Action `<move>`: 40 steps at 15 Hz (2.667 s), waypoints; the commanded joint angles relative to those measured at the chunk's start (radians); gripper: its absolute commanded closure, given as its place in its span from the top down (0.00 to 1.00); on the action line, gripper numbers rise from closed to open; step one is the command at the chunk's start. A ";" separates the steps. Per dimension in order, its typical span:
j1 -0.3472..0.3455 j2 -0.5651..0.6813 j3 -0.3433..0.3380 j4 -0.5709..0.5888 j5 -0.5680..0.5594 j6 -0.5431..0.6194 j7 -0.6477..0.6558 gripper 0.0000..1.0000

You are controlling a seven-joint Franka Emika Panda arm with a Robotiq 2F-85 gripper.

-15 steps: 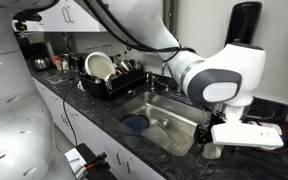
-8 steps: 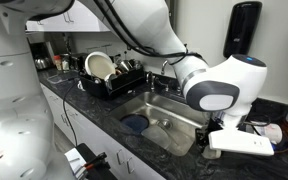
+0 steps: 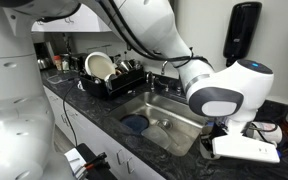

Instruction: Put the white cup closest to you in the sink

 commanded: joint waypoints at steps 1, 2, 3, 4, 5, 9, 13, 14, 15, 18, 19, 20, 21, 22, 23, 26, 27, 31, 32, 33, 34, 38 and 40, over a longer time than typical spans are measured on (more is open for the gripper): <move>-0.032 0.009 0.024 -0.009 0.004 0.040 -0.022 0.04; -0.026 0.001 0.027 -0.021 -0.007 0.051 -0.017 0.04; -0.010 -0.006 0.036 -0.033 -0.024 0.065 0.001 0.04; -0.003 -0.016 0.042 -0.050 -0.036 0.084 0.002 0.04; 0.005 -0.030 0.054 -0.073 -0.045 0.109 -0.002 0.04; 0.036 -0.059 0.108 -0.118 -0.055 0.176 -0.009 0.04; 0.076 -0.043 0.168 -0.090 -0.026 0.148 -0.020 0.04; 0.086 -0.032 0.181 -0.077 -0.025 0.135 -0.017 0.04; 0.095 -0.020 0.193 -0.067 -0.025 0.131 -0.016 0.04; 0.120 0.028 0.226 -0.036 -0.034 0.124 0.008 0.04; 0.126 0.057 0.241 -0.018 -0.019 0.129 0.009 0.04; 0.129 0.079 0.254 -0.002 -0.013 0.131 0.022 0.04; 0.132 0.101 0.270 0.021 -0.004 0.123 0.043 0.04; 0.133 0.121 0.287 0.040 0.007 0.122 0.060 0.04; 0.136 0.145 0.308 0.063 0.024 0.126 0.085 0.04; 0.145 0.228 0.375 0.139 0.081 0.154 0.182 0.04; 0.149 0.263 0.394 0.169 0.097 0.164 0.229 0.04; 0.167 0.377 0.437 0.255 0.091 0.245 0.427 0.04; 0.173 0.402 0.434 0.271 0.075 0.268 0.493 0.04; 0.177 0.426 0.428 0.284 0.062 0.296 0.556 0.04; 0.179 0.445 0.423 0.295 0.049 0.316 0.618 0.04; 0.196 0.487 0.377 0.310 -0.050 0.405 0.879 0.04; 0.202 0.481 0.356 0.307 -0.125 0.417 0.990 0.04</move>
